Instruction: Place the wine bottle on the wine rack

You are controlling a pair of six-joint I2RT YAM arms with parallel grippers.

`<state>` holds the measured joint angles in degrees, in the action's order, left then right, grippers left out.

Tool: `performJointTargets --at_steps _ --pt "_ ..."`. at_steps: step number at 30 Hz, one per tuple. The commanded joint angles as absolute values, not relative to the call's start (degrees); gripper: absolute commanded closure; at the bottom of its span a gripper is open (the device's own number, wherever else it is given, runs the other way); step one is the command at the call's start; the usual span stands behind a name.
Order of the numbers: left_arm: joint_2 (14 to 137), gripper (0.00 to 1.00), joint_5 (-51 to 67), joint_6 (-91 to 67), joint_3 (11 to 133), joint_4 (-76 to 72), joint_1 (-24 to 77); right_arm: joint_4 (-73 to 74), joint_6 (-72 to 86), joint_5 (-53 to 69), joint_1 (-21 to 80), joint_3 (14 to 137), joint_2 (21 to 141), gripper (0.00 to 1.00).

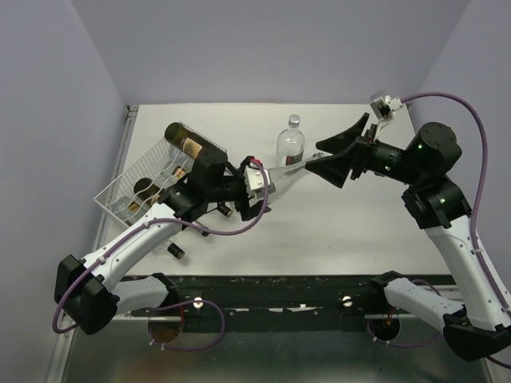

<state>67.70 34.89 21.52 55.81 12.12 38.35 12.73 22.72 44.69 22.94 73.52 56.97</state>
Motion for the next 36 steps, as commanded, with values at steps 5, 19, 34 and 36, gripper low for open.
performJointTargets --at_steps 5,19,34,36 --pt "58.54 1.0 25.77 50.68 56.52 13.27 39.46 35.91 16.37 31.37 23.38 87.77 58.7 0.04" --pt "56.07 1.0 5.28 79.18 52.12 12.05 40.69 61.87 5.9 36.23 28.37 99.85 74.17 0.09" --pt "55.02 1.0 5.71 78.31 52.21 9.93 40.61 65.04 3.25 21.46 43.94 94.4 82.96 0.13" --pt "54.93 1.0 6.06 77.79 52.38 9.93 40.69 64.08 3.86 19.69 44.65 94.22 83.67 0.16"
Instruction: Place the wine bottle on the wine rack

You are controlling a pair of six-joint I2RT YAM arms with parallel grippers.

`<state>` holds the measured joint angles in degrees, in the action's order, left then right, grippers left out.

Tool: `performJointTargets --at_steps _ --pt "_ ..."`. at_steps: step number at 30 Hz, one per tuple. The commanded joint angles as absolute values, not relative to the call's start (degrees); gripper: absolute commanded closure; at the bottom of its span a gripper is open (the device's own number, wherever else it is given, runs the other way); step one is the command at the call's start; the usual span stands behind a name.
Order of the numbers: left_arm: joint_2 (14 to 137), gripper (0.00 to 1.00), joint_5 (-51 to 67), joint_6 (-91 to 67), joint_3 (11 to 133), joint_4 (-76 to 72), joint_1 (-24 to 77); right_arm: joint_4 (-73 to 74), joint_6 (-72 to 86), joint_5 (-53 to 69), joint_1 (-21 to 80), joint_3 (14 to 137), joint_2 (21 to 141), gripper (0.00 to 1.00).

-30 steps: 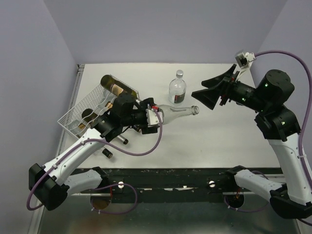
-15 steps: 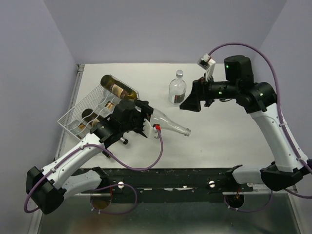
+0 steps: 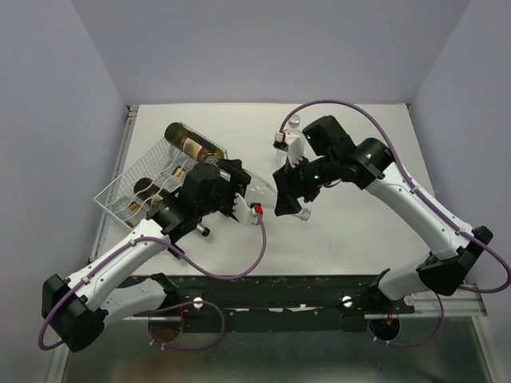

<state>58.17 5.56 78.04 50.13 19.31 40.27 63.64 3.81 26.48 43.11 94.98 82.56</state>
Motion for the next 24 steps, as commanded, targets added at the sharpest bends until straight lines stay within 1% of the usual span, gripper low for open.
performJointTargets --at_steps 1,6,12,15,22,24 --pt "54.93 1.0 6.24 77.61 52.38 9.76 40.61 63.29 4.3 19.08 45.0 94.22 83.85 0.18" --pt "55.11 1.0 5.45 76.99 52.56 9.93 40.61 61.61 5.45 18.63 46.58 93.6 84.81 0.27" --pt "56.16 1.0 6.41 73.57 53.0 10.55 40.61 60.47 7.82 18.9 48.07 93.43 85.87 0.28" --pt "56.34 1.0 6.85 72.51 53.0 9.93 40.69 60.29 8.17 19.16 48.69 93.25 86.66 0.37" --pt "57.48 1.0 5.45 69.18 53.87 9.4 40.52 64.33 8.0 17.05 49.66 94.84 88.51 0.37" --pt "57.83 1.0 5.71 67.77 54.58 9.93 40.52 64.69 7.91 16.7 49.83 94.48 88.33 0.4"
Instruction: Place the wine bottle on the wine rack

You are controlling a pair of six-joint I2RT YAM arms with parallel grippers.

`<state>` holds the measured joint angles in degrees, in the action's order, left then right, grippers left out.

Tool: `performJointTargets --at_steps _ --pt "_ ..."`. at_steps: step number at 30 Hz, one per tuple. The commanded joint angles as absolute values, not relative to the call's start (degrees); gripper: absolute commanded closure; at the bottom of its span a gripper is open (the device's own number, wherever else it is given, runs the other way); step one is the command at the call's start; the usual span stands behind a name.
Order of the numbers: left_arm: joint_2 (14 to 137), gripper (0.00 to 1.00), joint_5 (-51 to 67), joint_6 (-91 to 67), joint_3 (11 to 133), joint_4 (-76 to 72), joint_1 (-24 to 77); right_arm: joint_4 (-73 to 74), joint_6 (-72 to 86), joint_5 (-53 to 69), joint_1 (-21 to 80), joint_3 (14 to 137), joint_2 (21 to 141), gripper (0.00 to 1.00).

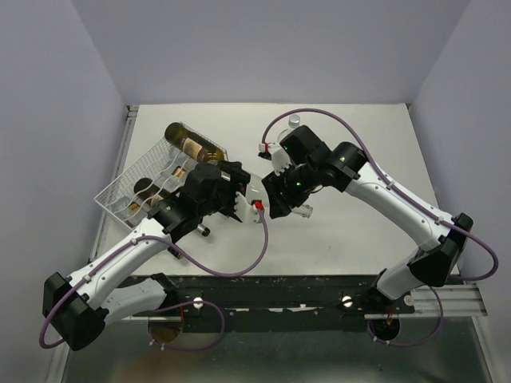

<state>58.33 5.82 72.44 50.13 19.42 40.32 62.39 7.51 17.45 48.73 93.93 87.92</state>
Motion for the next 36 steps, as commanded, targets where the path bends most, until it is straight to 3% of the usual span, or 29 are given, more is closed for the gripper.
performJointTargets --at_steps 1,9,12,15,18,23,28,31,32,36 --pt "57.92 1.0 5.8 67.33 54.67 10.02 40.52 64.77 7.82 16.79 49.92 94.4 88.33 0.42" --pt "58.71 1.0 5.89 65.04 55.72 10.37 40.25 65.92 8.08 16.79 50.45 93.34 88.42 0.69" --pt "58.62 1.0 5.8 64.08 56.07 10.46 40.17 65.92 8.26 15.74 50.54 93.43 88.24 0.95" --pt "58.27 1.0 5.89 63.37 56.08 10.28 40.25 65.48 8.35 14.07 50.54 93.86 87.63 0.99" --pt "57.4 0.82 7.11 63.46 56.07 11.15 40.25 63.64 9.49 12.39 50.71 94.65 86.05 0.99" --pt "56.34 0.67 9.14 61.09 57.04 14.59 40.17 63.9 12.21 11.6 50.71 98.61 85.34 0.99" --pt "55.46 0.34 10.11 59.94 56.6 16.08 40.17 63.19 13.27 10.64 50.71 101.07 84.03 0.99" --pt "55.2 0.2 10.02 59.85 56.25 16.96 40.17 63.81 13.36 9.06 50.63 102.91 83.5 1.0" --pt "55.28 0.01 10.19 60.03 56.16 17.31 40.17 64.07 13.36 8.18 50.63 103.62 83.5 0.99" --pt "56.16 0.01 10.81 61.43 56.43 21.96 40.25 64.34 13.54 4.58 50.71 105.64 82.88 0.99"
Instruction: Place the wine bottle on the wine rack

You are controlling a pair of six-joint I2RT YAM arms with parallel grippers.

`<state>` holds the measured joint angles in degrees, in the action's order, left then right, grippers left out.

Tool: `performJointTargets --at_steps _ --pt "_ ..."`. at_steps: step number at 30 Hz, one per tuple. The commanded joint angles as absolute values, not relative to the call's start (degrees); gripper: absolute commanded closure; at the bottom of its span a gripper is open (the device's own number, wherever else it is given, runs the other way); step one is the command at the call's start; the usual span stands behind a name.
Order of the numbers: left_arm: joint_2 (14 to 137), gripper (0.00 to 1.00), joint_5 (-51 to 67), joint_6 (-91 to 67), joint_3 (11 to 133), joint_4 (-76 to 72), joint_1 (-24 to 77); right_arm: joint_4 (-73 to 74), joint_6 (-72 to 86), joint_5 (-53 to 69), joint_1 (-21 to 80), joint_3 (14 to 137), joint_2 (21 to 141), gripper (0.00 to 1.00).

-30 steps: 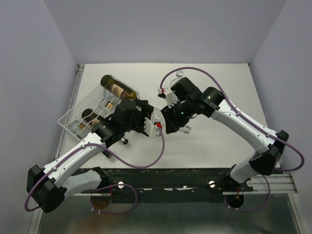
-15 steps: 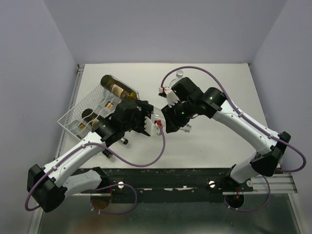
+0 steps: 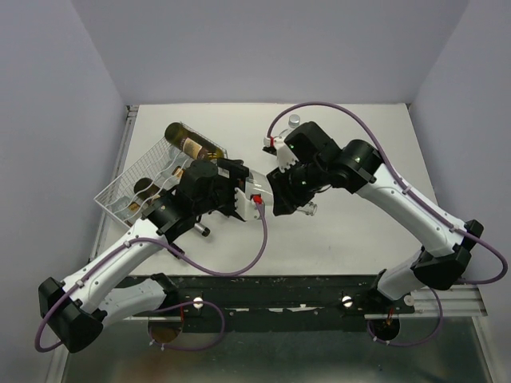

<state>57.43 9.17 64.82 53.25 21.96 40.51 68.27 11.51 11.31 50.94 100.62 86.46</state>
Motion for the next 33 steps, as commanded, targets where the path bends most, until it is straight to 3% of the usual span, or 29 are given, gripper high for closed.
performJointTargets --at_steps 1,11,23,33 --pt "56.08 0.01 11.16 61.87 56.16 22.93 40.17 64.42 13.45 3.53 50.71 105.99 82.88 1.0" --pt "52.56 0.01 16.87 63.46 55.45 27.33 40.25 65.56 10.9 -4.21 50.71 110.12 84.64 1.0" --pt "46.85 0.01 20.57 66.8 55.98 29.18 40.17 64.25 6.5 -3.61 50.63 116.01 85.6 1.0" --pt "38.33 0.01 16.18 54.95 56.25 9.25 40.17 53.81 6.68 3.33 50.71 112.68 86.04 0.99"
